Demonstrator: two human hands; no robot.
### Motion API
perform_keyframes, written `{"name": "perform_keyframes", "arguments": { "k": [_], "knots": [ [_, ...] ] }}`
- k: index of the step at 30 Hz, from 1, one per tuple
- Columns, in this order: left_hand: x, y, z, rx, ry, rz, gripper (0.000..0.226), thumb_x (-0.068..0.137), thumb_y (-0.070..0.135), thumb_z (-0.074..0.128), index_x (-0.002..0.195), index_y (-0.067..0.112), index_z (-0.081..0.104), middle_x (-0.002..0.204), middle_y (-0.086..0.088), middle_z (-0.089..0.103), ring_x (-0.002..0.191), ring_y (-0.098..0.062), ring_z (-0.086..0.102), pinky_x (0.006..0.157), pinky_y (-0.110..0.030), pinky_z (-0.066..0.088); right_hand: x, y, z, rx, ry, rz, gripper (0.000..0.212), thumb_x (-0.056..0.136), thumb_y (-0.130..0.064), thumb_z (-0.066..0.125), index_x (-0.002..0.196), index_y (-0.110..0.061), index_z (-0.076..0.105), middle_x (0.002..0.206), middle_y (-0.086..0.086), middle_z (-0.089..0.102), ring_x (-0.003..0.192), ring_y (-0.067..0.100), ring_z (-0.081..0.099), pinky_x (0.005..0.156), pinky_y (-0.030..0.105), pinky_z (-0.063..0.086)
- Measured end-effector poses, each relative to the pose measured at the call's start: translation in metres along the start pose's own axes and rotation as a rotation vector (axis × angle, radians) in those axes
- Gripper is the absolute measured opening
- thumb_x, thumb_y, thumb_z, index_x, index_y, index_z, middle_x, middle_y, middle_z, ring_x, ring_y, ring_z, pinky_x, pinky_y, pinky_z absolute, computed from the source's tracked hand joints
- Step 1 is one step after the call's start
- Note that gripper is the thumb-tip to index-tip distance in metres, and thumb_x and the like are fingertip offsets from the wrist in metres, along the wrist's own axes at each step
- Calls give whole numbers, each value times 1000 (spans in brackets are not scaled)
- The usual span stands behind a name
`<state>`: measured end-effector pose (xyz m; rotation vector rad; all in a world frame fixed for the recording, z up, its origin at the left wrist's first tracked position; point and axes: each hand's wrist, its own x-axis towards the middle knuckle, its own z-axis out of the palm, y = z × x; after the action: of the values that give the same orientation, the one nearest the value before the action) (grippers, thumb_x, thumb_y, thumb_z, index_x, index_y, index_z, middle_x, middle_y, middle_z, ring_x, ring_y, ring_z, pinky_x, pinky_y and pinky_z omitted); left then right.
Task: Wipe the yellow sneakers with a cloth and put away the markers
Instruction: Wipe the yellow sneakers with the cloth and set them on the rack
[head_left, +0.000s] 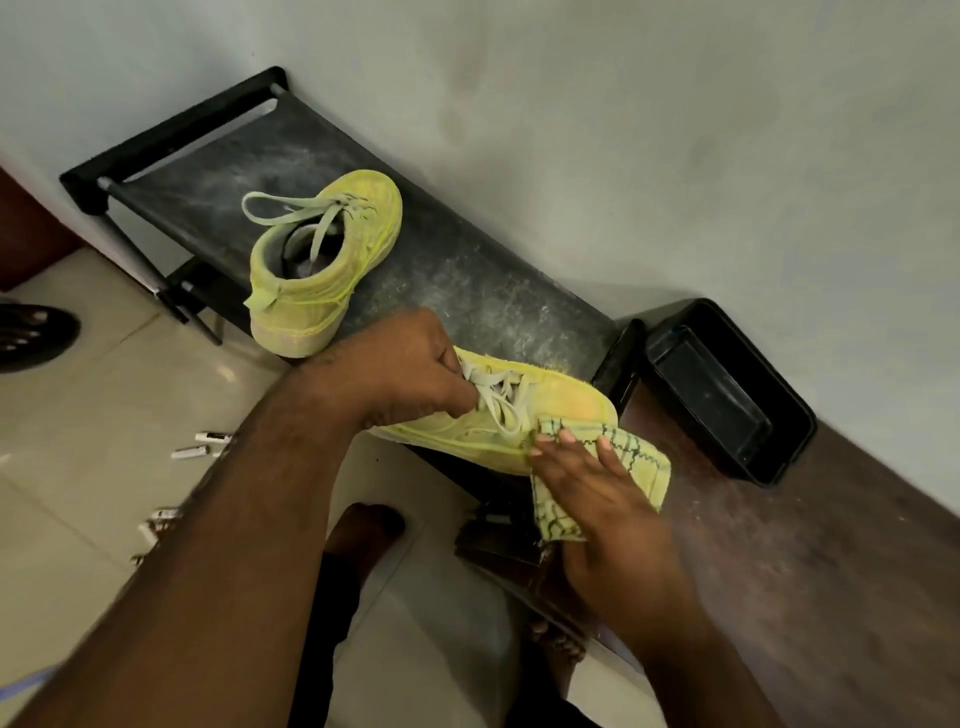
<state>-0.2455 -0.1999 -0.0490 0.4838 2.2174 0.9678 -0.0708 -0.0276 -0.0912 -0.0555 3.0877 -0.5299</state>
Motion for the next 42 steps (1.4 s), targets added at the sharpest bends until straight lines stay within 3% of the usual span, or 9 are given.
{"name": "perform_keyframes", "arguments": {
  "k": [4, 12, 15, 18, 22, 29, 33, 37, 42],
  "knots": [
    [-2, -1, 0, -1, -4, -3, 24, 69, 11, 69, 56, -8, 60, 53, -9, 33, 51, -20, 31, 48, -27, 26, 32, 10, -17, 25, 93, 142, 73, 64, 8, 61, 133, -13, 53, 138, 4, 54, 132, 25, 45, 114, 41, 23],
    [2, -1, 1, -11, 9, -17, 24, 71, 12, 69, 67, -11, 64, 54, -9, 37, 49, -18, 33, 42, -21, 25, 39, 20, -31, 64, 24, -32, 46, 67, -27, 41, 102, -20, 70, 104, -7, 69, 108, 14, 58, 109, 51, 28],
    [2, -2, 1, -10, 9, -8, 24, 71, 13, 69, 67, -10, 64, 54, -9, 38, 49, -18, 33, 42, -22, 26, 58, 18, -39, 4, 66, 12, 48, 66, -29, 41, 103, -22, 70, 101, -6, 66, 106, 15, 53, 96, 36, 27],
    [3, -3, 6, 24, -10, 14, 24, 71, 16, 69, 55, -1, 63, 54, -9, 44, 48, -18, 37, 48, -27, 33, 63, 14, -31, -113, -103, -40, 42, 66, -24, 49, 103, -25, 69, 95, -7, 65, 102, 16, 52, 82, 29, 19],
    [9, -4, 11, 70, 61, 14, 36, 70, 19, 71, 39, 14, 54, 37, 7, 35, 33, -6, 33, 47, -22, 31, 60, 36, -47, -108, -309, -87, 44, 69, -28, 47, 107, -28, 68, 96, -5, 66, 103, 16, 53, 87, 35, 24],
    [5, 2, 8, 145, 134, 108, 32, 57, 37, 58, 38, 11, 54, 39, -3, 36, 37, -15, 36, 46, -29, 34, 64, 26, -44, -68, -156, -65, 56, 63, -17, 50, 116, -27, 65, 111, -7, 63, 114, 14, 49, 88, 30, 21],
    [-2, 15, -10, 300, 253, 152, 38, 59, 47, 53, 60, 15, 75, 59, -2, 66, 63, -20, 61, 69, -30, 43, 46, 23, -46, 78, 1, -14, 55, 62, -21, 43, 112, -29, 66, 116, -14, 63, 119, 13, 50, 94, 42, 31],
    [0, 16, -12, 475, 321, 59, 21, 74, 36, 66, 61, 20, 63, 66, 5, 58, 75, -19, 54, 97, -41, 32, 18, 9, -33, 258, 111, 80, 55, 64, -22, 40, 112, -32, 65, 119, -23, 60, 121, 10, 49, 93, 55, 41],
    [-1, 5, -10, 579, 220, 47, 28, 75, 42, 64, 84, 17, 75, 87, 2, 68, 88, -22, 57, 91, -40, 29, 9, -8, -8, 261, 330, 259, 61, 62, -8, 48, 117, -30, 63, 119, -32, 49, 117, 2, 41, 98, 51, 37]
  ]
}}
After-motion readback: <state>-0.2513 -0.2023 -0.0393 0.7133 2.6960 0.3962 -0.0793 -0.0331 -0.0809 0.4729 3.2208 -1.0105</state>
